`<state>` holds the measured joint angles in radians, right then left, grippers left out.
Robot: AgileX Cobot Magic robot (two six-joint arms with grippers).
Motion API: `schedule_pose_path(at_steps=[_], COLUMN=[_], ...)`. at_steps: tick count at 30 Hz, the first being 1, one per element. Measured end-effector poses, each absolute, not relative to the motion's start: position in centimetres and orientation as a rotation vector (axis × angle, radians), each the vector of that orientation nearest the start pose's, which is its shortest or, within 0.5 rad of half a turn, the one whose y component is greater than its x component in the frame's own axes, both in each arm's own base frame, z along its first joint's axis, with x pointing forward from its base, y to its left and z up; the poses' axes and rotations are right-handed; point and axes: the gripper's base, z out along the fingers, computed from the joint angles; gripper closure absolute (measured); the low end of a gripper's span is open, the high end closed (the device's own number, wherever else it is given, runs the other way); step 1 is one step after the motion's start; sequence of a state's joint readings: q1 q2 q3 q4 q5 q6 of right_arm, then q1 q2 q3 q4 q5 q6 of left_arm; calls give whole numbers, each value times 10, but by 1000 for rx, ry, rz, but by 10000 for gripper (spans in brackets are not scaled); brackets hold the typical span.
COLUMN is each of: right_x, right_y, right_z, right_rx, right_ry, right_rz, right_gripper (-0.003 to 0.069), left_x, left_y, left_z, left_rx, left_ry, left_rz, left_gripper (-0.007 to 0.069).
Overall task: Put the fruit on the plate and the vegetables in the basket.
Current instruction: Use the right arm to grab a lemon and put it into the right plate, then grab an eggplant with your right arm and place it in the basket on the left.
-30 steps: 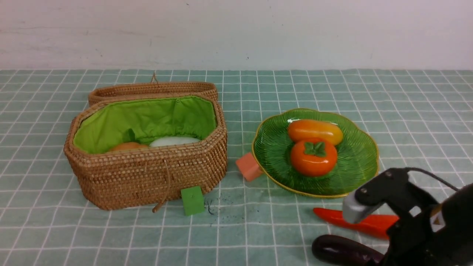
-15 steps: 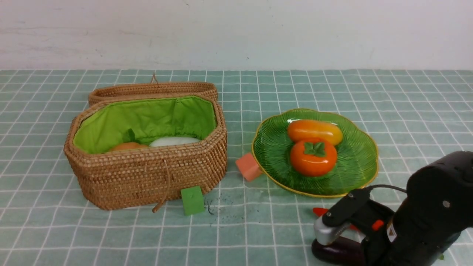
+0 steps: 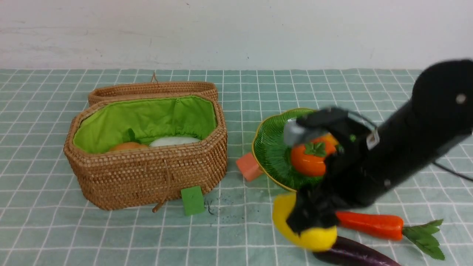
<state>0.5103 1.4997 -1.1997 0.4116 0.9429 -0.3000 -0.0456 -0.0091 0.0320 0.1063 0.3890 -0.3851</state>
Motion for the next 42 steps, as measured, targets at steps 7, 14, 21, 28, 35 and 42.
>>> schedule_pose_path(at_steps=[7, 14, 21, 28, 35, 42], right_x=[345, 382, 374, 331, 265, 257], right_y=[137, 78, 60, 64, 107, 116], right_z=[316, 289, 287, 302, 256, 203], right_rx=[-365, -120, -158, -424, -1028, -1205], right_ry=[2425, 2469, 2569, 2649, 2709, 2665], right_rz=[521, 444, 438, 428, 357, 204], right_gripper=[561, 673, 671, 557, 243, 64], left_x=[52, 52, 52, 52, 52, 52], left_y=[1, 1, 1, 1, 1, 1], left_z=[168, 168, 168, 168, 168, 168], left_rx=[-256, -256, -256, -256, -256, -256], left_ry=[1880, 1880, 1880, 1880, 1880, 1880], left_rz=[-188, -188, -188, -188, -188, -188], left_gripper=[548, 544, 536, 531, 522, 515])
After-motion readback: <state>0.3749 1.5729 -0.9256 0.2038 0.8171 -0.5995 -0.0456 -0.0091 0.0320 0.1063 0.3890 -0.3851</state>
